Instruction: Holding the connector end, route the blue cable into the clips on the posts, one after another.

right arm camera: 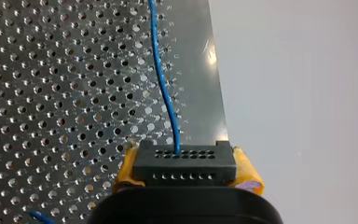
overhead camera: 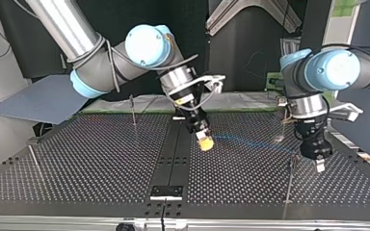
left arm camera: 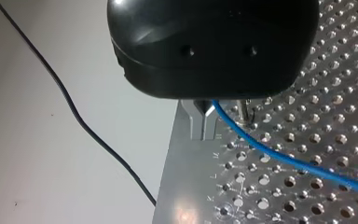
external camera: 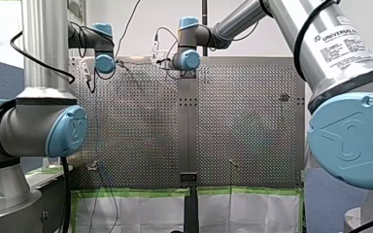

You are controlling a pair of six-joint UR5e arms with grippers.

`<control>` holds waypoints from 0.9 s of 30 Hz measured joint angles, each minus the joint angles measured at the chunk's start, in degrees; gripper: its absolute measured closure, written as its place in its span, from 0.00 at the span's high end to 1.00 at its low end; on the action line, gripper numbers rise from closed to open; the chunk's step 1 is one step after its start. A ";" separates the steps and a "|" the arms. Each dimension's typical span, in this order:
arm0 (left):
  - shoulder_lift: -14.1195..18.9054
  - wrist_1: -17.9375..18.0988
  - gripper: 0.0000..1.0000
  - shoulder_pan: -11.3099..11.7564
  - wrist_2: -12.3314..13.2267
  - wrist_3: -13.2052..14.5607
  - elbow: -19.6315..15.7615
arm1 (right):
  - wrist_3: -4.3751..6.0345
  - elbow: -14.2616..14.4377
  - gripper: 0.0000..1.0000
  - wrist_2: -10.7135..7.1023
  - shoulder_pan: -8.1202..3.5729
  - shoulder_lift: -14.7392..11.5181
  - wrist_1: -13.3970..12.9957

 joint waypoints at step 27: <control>-5.40 1.24 0.00 2.77 3.98 -5.30 3.55 | -0.08 -2.84 0.00 -1.63 -2.56 2.28 -0.06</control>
